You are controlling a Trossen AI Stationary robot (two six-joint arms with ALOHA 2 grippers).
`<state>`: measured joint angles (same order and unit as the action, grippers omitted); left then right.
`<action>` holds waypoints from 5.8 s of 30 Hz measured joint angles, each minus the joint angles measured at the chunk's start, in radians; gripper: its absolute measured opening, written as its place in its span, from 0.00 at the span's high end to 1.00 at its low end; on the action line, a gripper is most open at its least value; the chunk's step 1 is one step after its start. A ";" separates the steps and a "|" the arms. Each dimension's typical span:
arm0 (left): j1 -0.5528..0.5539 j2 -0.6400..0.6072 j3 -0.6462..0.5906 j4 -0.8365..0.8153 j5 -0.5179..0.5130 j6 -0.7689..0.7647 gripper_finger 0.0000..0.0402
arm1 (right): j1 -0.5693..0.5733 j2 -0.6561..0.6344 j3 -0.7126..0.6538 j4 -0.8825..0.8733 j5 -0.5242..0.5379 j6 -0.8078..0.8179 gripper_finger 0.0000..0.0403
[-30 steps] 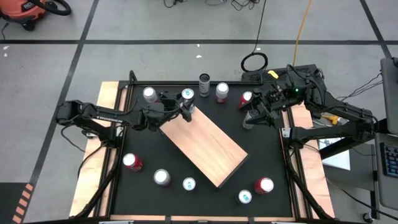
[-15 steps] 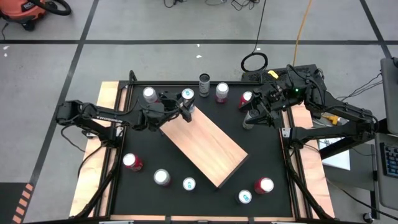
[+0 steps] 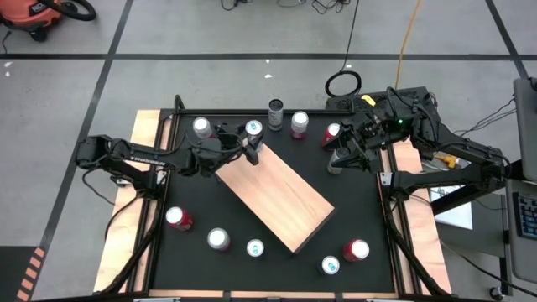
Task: Place canned beverage on shelf
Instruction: Put the bottom left blue soda can on the shelf, then put the top red soda can on the shelf
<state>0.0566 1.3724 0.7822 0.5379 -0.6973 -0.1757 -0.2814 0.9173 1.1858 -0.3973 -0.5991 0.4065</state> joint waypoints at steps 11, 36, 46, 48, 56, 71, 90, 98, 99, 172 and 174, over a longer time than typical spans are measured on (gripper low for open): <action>0.000 -0.083 0.001 0.006 -0.001 0.006 0.21 | 0.000 0.000 0.000 0.000 0.000 0.000 0.17; -0.187 -0.341 0.001 -0.049 -0.224 -0.002 0.21 | 0.000 0.156 0.000 0.155 0.104 0.011 0.20; -0.250 -0.391 0.001 -0.050 -0.300 -0.002 0.21 | 0.000 0.335 0.053 0.312 0.287 -0.003 0.33; -0.256 -0.393 0.001 -0.060 -0.300 -0.002 0.21 | 0.000 0.376 0.084 0.310 0.286 -0.003 0.35; -0.262 -0.394 0.001 -0.080 -0.304 -0.026 0.21 | -0.008 0.513 0.251 0.190 0.335 -0.019 0.44; -0.262 -0.394 0.001 -0.080 -0.347 -0.030 0.21 | -0.148 0.652 0.598 -0.312 0.419 -0.056 0.51; -0.312 -0.394 0.036 -0.233 -0.303 -0.160 0.21 | -0.292 0.652 0.599 -0.776 0.584 -0.054 0.51; -0.356 -0.394 0.060 -0.274 -0.322 -0.160 0.21 | -0.240 0.602 0.599 -0.902 0.571 -0.062 0.51; -0.361 -0.394 0.060 -0.277 -0.331 -0.160 0.21 | -0.234 0.596 0.599 -0.909 0.572 -0.063 0.51; -0.436 -0.394 0.060 -0.480 -0.347 -0.369 0.21 | -0.367 0.757 0.585 -1.059 0.517 -0.124 0.23; -0.436 -0.394 0.060 -0.480 -0.347 -0.370 0.21 | -0.372 0.784 0.585 -1.073 0.520 -0.160 0.23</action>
<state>-0.3791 0.9787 0.8417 0.0578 -1.0439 -0.5453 -0.6532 1.7010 1.7706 -1.4706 -0.0796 0.2462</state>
